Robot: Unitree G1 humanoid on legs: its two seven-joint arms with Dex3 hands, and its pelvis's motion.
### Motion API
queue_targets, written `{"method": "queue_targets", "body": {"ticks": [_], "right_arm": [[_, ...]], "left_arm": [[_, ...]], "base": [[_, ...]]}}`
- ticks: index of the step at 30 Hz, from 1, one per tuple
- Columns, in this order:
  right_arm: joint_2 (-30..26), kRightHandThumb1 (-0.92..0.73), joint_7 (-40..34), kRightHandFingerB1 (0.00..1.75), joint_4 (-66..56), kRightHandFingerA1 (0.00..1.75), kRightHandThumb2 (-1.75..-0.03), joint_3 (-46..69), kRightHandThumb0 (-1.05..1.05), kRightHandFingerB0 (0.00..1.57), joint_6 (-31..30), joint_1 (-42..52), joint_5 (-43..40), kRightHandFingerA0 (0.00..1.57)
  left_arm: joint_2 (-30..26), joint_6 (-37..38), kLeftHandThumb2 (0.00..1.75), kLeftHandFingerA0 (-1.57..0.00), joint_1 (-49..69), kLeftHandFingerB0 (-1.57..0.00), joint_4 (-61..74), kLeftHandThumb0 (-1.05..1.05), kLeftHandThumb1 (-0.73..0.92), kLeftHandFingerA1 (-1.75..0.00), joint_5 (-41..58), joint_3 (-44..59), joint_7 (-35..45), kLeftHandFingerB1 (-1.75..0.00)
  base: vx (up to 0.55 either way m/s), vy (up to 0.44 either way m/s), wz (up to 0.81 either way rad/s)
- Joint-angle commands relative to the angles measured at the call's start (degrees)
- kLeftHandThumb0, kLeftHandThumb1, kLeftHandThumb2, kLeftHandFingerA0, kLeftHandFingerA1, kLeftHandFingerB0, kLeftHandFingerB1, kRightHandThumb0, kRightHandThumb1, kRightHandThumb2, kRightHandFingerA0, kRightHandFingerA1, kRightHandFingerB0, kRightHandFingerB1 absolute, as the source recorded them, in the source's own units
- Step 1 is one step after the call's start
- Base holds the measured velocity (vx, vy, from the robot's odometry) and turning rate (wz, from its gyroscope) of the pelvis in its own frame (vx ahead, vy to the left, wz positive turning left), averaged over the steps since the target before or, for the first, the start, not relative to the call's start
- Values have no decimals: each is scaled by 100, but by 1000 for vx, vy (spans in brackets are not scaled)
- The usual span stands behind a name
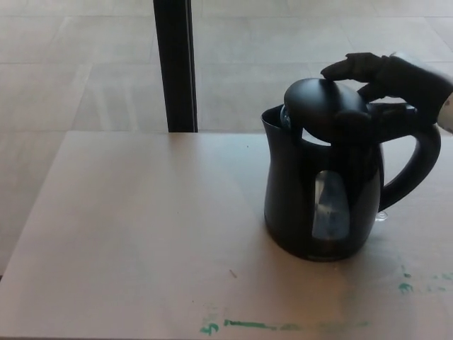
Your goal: The robot uses its right hand to push down on the lid of a kettle kept in the middle of the desk to close it
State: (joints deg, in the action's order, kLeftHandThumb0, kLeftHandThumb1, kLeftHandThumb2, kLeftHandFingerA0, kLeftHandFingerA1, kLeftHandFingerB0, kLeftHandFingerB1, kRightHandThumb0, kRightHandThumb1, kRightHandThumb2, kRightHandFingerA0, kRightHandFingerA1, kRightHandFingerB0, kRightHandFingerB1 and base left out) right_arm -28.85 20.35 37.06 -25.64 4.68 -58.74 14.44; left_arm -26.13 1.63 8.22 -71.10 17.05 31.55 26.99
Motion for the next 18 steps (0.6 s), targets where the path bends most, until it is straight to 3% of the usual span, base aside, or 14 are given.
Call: {"method": "queue_targets", "body": {"ticks": [1,8,9,10,11,12,13,14,15,16,18], "right_arm": [[229,-57,195,47,-48,55,-95,-516,-81,15,375,-196,853,18],[444,-54,297,44,-211,58,-93,-716,-78,18,336,-446,1093,26],[450,-69,325,32,-269,52,-62,-739,-77,25,311,-431,1143,30],[454,-54,307,45,-314,57,-93,-739,-77,19,314,-372,1165,26],[459,-54,304,45,-338,57,-93,-727,-77,19,314,-342,1185,26],[460,-69,254,32,-341,51,-62,-772,-77,26,367,-280,1268,31],[451,-56,306,45,-271,57,-94,-836,-78,15,437,-224,1315,24],[427,-73,323,33,-251,50,-62,-883,-79,22,474,-177,1376,29],[396,-73,313,33,-265,50,-62,-914,-79,22,484,-141,1437,29],[417,-55,305,45,-286,56,-94,-919,-79,18,403,-10,1439,26],[434,-55,309,45,-293,56,-94,-900,-79,18,390,6,1465,26]], "left_arm": [[-149,35,63,-43,30,-35,-22,-77,75,-48,37,-8,15,-35],[-148,46,63,-42,-8,-34,-5,-79,75,-47,15,-51,27,-35],[-148,62,63,-43,-22,-34,-16,-79,75,-47,11,-61,29,-35],[-146,71,63,-44,-26,-35,-20,-79,75,-47,7,-65,8,-35],[-146,75,63,-44,-28,-35,-23,-79,75,-47,8,-69,-1,-35],[-150,60,63,-44,-41,-36,-34,-78,75,-48,11,-70,-6,-35],[-155,83,63,-45,-43,-35,-37,-78,76,-47,-15,-96,-24,-35],[-160,82,63,-44,-55,-34,-39,-78,76,-49,-13,-98,-15,-35],[-165,67,63,-44,-71,-34,-39,-78,76,-49,10,-88,10,-35],[-178,11,63,-43,-91,-34,-51,-78,75,-48,70,-40,38,-35],[-187,4,63,-43,-98,-34,-56,-78,75,-48,78,-31,45,-35]], "base": [[0,0,0],[0,0,0],[0,0,0],[0,0,0],[0,0,0],[0,0,0],[0,0,0],[0,0,0],[0,0,0],[0,0,0],[0,0,0]]}}
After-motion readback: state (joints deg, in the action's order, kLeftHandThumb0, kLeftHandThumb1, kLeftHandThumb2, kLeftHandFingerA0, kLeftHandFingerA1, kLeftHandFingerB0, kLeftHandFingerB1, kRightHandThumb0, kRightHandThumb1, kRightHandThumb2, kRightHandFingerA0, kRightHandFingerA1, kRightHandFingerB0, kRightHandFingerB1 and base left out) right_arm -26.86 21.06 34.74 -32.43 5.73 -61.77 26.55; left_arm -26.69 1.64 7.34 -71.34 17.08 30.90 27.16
